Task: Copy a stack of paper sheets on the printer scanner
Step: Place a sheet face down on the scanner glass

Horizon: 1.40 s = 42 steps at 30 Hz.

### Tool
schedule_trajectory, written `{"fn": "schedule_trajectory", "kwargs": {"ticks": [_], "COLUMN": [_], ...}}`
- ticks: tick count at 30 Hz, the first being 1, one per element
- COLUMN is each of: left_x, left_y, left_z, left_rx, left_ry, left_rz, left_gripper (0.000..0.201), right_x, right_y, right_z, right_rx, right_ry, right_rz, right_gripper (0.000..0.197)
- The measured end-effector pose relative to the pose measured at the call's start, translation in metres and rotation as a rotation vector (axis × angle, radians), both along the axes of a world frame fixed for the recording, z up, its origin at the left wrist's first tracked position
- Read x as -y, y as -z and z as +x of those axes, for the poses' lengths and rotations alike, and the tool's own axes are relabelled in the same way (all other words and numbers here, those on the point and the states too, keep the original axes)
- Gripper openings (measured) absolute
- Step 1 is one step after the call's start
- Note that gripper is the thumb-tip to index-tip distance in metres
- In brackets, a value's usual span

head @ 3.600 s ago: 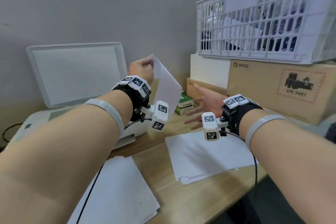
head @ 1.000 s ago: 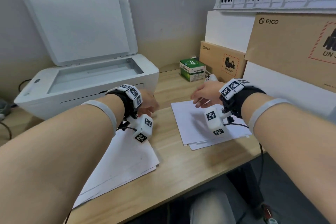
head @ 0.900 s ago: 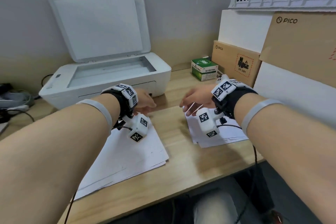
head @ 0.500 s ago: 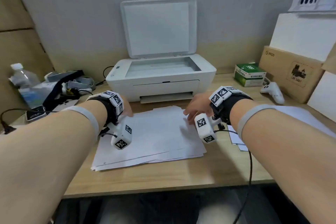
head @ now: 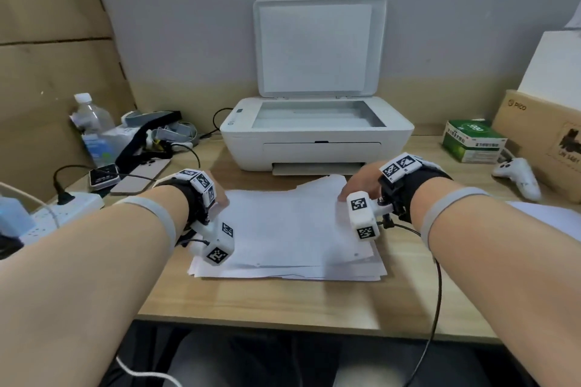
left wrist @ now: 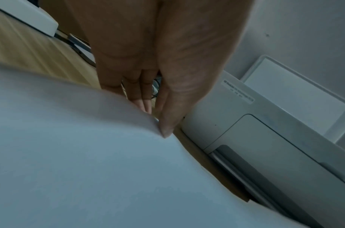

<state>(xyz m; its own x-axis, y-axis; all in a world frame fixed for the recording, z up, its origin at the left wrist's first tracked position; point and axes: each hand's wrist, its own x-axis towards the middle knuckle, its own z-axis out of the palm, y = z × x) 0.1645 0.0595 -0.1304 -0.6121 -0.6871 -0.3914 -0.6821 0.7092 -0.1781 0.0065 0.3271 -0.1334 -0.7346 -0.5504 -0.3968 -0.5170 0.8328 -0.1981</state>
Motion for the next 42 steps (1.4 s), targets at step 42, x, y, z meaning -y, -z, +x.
{"fn": "schedule_trajectory", "kwargs": {"ticks": [42], "left_x": [0.015], "left_y": [-0.101], "left_z": [-0.145], "left_rx": [-1.241], "left_ry": [0.23], "left_rz": [0.589], "left_gripper": [0.029], "right_x": [-0.04], "right_y": [-0.088], "right_z": [-0.157], "right_rx": [-0.033], "right_ry": [0.31], "right_rz": [-1.163], "right_gripper": [0.017]}}
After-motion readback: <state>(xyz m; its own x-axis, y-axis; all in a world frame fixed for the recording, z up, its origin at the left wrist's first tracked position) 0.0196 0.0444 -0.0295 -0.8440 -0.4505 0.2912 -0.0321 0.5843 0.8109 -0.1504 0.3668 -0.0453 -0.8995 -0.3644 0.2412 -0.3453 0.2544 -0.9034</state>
